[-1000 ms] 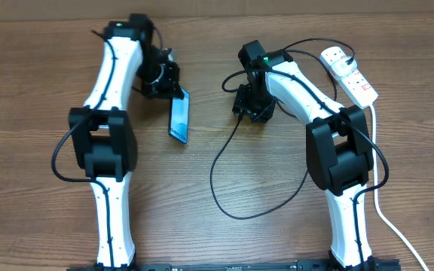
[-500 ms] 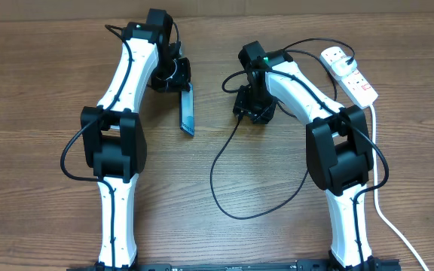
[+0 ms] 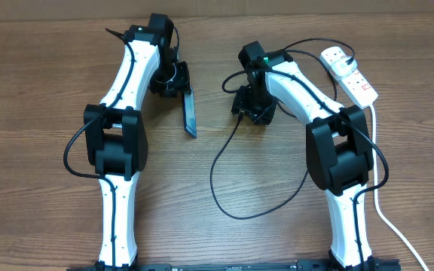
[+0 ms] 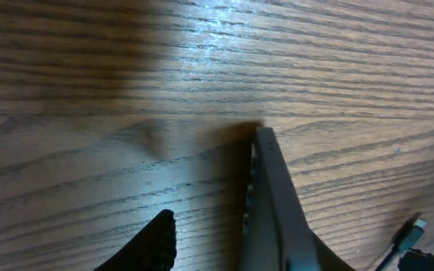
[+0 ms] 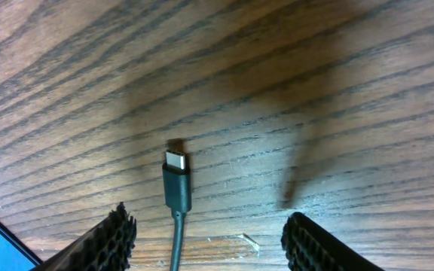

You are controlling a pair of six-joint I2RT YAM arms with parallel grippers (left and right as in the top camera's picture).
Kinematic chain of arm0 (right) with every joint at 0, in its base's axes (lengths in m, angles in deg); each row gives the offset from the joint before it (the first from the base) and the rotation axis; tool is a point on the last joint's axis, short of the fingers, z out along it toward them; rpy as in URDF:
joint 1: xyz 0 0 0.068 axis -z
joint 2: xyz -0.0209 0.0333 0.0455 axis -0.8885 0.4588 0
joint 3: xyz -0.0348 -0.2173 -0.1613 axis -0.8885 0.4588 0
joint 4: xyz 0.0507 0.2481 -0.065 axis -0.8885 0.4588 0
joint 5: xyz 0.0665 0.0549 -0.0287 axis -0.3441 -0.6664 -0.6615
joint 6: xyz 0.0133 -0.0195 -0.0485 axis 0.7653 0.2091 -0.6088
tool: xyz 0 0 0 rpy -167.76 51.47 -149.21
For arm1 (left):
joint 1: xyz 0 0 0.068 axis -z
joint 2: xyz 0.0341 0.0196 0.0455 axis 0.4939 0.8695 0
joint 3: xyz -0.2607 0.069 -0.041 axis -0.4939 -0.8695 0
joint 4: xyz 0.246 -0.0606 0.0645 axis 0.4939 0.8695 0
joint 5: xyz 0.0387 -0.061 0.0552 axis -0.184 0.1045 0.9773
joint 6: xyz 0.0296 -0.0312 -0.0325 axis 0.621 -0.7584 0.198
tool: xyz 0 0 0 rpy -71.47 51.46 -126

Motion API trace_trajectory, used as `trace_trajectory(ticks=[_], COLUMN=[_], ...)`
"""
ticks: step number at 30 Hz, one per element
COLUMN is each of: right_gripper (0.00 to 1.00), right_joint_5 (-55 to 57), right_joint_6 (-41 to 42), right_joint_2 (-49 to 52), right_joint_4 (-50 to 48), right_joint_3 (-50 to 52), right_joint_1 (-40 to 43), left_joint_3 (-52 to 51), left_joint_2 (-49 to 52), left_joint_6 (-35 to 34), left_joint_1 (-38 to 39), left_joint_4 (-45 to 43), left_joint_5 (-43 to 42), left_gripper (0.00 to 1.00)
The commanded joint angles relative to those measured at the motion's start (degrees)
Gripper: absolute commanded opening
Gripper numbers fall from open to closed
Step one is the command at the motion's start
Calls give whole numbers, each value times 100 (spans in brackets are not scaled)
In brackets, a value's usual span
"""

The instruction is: Plug charger to phone and switch on socket

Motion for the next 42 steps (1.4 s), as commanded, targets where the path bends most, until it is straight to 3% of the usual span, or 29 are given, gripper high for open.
trace_trajectory(ticks=[1,6,17,22,27,33,35,38,42], right_gripper=[67,69,75,91,98,100,100,100,100], right_joint_5=[11,11,-94,-94,70,1263,1580,1947,2006], right_joint_6=[-20,-20,-319,-321,-317,-295,-146,210,356], right_joint_2=[28,28,24,-385,-1810,-3300,-3744,-4229,-4843], right_joint_4=[28,61,339,955,1504,2319,2664,2973,3018], right_joint_3=[22,22,-55,-363,-363,-348,-284,-101,323], right_joint_1=[2,2,15,74,-66,-717,-1113,-1561,-1952], left_joint_3=[92,92,291,295,293,273,103,-413,-1443], left_joint_2=[28,28,-426,-1886,-3493,-4986,-5587,-6481,-7639], left_joint_6=[-28,-28,101,144,144,140,138,50,28], left_joint_1=[-2,-175,-369,-367,-365,-365,-365,-365,-365], left_joint_4=[83,319,883,1250,1845,2553,2605,2605,2605], left_joint_5=[70,72,-44,-76,35,431,498,498,531], left_gripper=[39,52,48,52,62,71,80,82,95])
